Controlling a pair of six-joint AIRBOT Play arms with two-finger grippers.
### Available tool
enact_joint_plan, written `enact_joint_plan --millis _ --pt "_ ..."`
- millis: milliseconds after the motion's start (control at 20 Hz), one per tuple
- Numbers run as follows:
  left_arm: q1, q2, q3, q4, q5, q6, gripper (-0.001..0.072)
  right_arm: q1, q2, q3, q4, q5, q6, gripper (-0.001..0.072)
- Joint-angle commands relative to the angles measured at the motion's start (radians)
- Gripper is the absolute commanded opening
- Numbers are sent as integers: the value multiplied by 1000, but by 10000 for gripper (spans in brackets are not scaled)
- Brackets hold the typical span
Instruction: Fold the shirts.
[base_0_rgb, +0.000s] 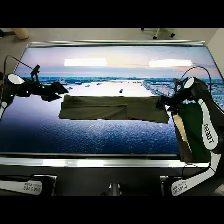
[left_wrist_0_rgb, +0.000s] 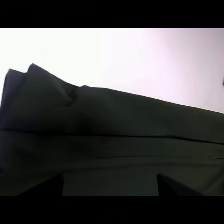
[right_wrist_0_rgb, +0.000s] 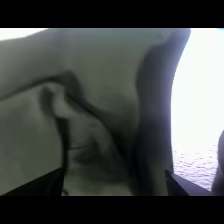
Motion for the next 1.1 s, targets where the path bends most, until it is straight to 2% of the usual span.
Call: enact_joint_plan --millis 0,200,250,300,350,400,450,500,550,600,700,750,900,1000,1050 --pt "-50 94 3 -2 -30 11 676 1 -57 2 35 61 26 712" --pt "-130 128 3 -2 -29 11 676 64 -83 2 105 43 26 701" --pt "-152 122 3 -2 -27 11 676 89 -84 2 105 27 24 640" --pt "-173 117 2 -2 -21 11 676 112 -82 4 106 17 17 436" --pt "-195 109 2 -2 -13 11 676 126 -78 8 105 20 14 173" --pt "-214 99 0 -2 1 10 668 130 -71 19 105 34 14 29" --pt "-238 85 -4 -2 24 10 645 130 -54 33 105 53 14 26" --pt "-262 68 -8 -2 48 10 468 129 -28 47 104 68 11 26" --pt "-295 43 -13 -3 80 6 112 129 13 55 104 75 6 25" --pt "-333 13 -14 -3 116 7 31 129 60 55 107 79 7 25" --pt "-426 -73 -14 -44 198 5 23 130 165 55 147 122 22 25" --pt "-473 -126 -14 -115 241 -15 23 132 213 54 188 153 34 25" --pt "-609 -273 -14 -420 332 -10 23 155 347 55 217 261 42 25" --pt "-698 -353 -13 -637 373 42 23 162 431 55 218 316 67 25" --pt "-740 -387 -13 -769 373 93 23 162 475 55 219 322 77 25"
